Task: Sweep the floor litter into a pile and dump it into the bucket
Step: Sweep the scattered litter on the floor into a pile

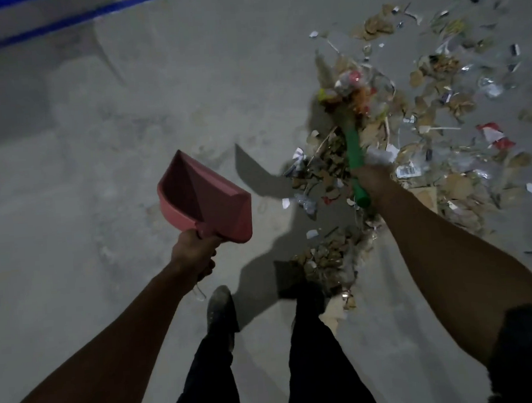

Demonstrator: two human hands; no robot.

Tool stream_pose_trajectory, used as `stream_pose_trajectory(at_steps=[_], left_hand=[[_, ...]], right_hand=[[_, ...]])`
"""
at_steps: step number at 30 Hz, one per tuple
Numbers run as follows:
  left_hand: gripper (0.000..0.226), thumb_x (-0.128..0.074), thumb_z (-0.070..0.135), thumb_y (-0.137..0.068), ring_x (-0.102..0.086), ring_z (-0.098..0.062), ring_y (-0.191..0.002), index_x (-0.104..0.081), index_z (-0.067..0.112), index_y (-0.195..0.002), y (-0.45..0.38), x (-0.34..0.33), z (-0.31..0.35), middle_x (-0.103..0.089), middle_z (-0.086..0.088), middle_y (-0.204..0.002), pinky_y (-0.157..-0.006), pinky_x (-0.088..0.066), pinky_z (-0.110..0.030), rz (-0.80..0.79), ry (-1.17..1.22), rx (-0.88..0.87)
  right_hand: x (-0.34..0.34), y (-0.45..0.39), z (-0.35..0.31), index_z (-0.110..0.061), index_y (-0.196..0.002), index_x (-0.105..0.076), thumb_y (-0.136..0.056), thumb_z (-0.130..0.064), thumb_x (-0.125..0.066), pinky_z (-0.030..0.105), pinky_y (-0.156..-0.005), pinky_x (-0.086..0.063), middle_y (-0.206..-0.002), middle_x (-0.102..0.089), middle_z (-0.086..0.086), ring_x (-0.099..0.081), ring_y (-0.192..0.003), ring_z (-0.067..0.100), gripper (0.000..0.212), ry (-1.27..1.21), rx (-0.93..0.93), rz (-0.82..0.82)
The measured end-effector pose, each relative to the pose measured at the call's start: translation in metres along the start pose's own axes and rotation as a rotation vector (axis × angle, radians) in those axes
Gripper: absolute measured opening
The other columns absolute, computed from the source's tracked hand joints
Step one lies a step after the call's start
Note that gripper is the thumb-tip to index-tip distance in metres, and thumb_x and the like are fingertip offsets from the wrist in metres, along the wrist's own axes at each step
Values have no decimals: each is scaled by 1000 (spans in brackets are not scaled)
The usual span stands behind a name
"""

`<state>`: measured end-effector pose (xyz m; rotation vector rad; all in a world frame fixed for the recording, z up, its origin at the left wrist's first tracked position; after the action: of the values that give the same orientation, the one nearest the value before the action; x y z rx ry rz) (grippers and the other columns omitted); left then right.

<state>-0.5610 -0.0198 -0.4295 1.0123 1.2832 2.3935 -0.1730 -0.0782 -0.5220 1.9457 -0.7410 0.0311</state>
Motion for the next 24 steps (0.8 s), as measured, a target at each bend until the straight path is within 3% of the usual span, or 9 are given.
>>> stream_pose_trajectory(at_steps=[3,5,10,14,16,18,20,24], left_hand=[[15,-58,8,-91,-39,-18,-41,-51,2,-80,14,-15,14,-45,-11,-62,-31,-28,-17,-9,-32,-44],[9,-60,7,-89,-43,-20,-42,-54,1,-85,19,-18,17,-49,-12,-64,-31,-31,-18,11,-77,-55],[20,-65,7,-84,-54,-22,-44,-54,4,-101,27,-25,20,-59,-16,-73,-34,-37,-19,52,-201,-43],[19,-63,8,-86,-55,-21,-45,-54,6,-102,31,-33,19,-60,-14,-72,-35,-38,-21,54,-244,-50],[16,-63,7,-87,-54,-21,-46,-53,6,-100,33,-38,18,-58,-13,-70,-35,-38,-21,45,-241,-49],[13,-62,7,-87,-54,-20,-46,-53,7,-96,35,-44,18,-57,-12,-68,-34,-37,-21,37,-228,-47],[11,-62,8,-88,-53,-20,-46,-52,8,-91,36,-50,18,-57,-12,-69,-33,-37,-20,24,-210,-44],[11,-63,9,-88,-53,-19,-46,-52,10,-88,35,-62,18,-58,-12,-70,-33,-37,-19,4,-176,-34]], right_hand=[[14,25,-7,-5,-122,-53,-96,-14,-56,22,-44,-46,-89,-56,8,-56,-62,16,28,-25,54,78],[3,51,-1,-9,-125,-51,-94,-15,-59,19,-44,-44,-98,-59,6,-58,-73,16,32,14,112,34],[-40,105,35,-14,-139,-43,-90,-7,-58,33,-74,-53,-113,-61,8,-61,-91,25,51,195,253,-150],[-58,103,56,-13,-123,-54,-86,-6,-53,28,-62,-44,-95,-59,12,-58,-84,24,38,345,231,-327],[-51,88,65,-11,-121,-56,-85,-5,-56,25,-58,-44,-100,-62,15,-59,-83,24,37,321,165,-320],[-35,71,70,-10,-126,-56,-86,1,-58,22,-49,-45,-104,-63,16,-59,-77,22,41,223,77,-281],[-10,50,67,-14,-124,-56,-89,3,-57,21,-41,-44,-94,-62,13,-57,-64,19,39,135,26,-211],[44,7,58,1,-125,-57,-89,-2,-62,27,-45,-46,-83,-58,14,-54,-61,24,36,32,-67,-68]])
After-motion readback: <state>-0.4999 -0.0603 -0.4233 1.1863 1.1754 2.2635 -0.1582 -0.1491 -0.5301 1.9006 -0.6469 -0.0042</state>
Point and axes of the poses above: each hand's wrist, its own y-axis away from the middle knuckle, its own x-axis out of the back of the hand, z = x × y, the point moved 9 cm from there along -y, towards the middle knuckle
